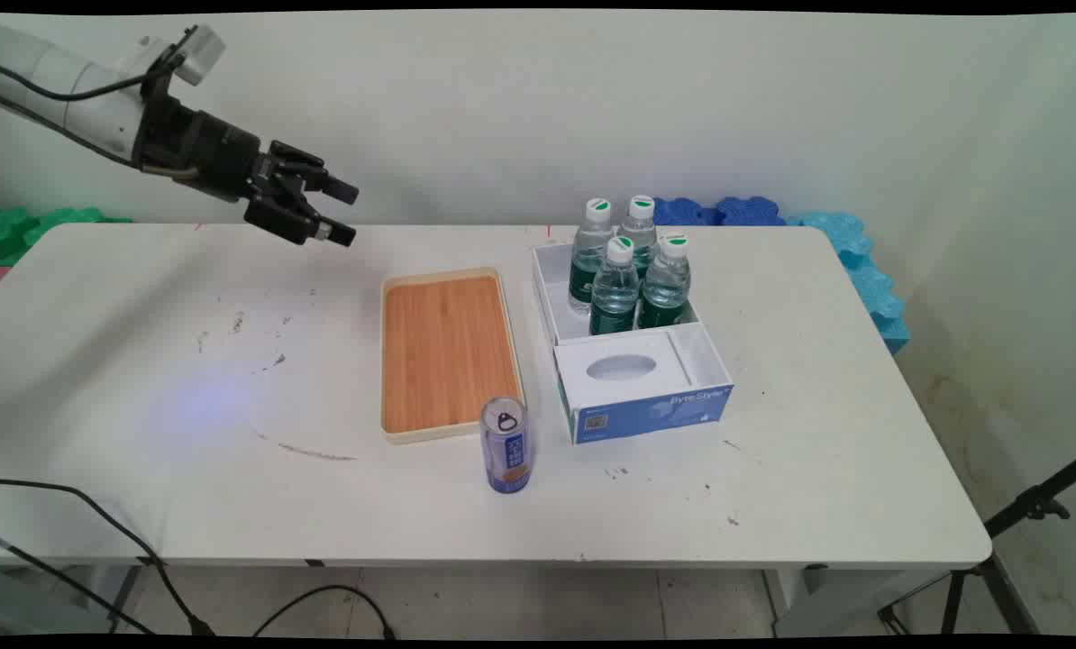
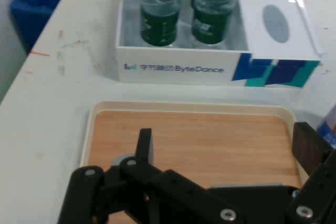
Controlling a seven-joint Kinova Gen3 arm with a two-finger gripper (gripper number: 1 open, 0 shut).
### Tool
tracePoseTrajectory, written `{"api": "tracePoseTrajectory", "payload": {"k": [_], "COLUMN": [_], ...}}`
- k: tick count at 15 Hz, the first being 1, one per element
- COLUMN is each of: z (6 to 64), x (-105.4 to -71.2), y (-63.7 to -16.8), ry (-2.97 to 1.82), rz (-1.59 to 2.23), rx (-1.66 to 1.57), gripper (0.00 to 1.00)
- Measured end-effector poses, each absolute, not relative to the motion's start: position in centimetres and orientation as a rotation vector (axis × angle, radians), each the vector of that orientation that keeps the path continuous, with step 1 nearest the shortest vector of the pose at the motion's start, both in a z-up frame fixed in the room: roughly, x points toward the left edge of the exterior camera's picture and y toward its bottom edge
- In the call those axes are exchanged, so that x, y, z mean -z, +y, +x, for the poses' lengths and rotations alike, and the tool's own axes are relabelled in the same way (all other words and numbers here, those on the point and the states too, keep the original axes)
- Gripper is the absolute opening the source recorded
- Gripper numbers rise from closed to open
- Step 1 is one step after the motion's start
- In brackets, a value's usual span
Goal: Pick up the green bottle from the white box
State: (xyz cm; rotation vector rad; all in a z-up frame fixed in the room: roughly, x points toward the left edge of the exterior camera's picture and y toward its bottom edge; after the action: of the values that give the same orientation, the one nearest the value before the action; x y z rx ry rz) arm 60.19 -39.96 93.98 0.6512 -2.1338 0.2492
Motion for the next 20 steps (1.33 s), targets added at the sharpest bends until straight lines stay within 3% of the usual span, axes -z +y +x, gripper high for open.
{"api": "tracePoseTrajectory", "payload": {"k": [5, 20], "z": [58.1, 41.9], "x": [-93.2, -84.4], "y": [-41.7, -53.5], "ry": [-2.126, -2.156], "rz": [0.691, 0.636], "rx": [-0.298, -0.346], "gripper": [1.00, 1.00]}}
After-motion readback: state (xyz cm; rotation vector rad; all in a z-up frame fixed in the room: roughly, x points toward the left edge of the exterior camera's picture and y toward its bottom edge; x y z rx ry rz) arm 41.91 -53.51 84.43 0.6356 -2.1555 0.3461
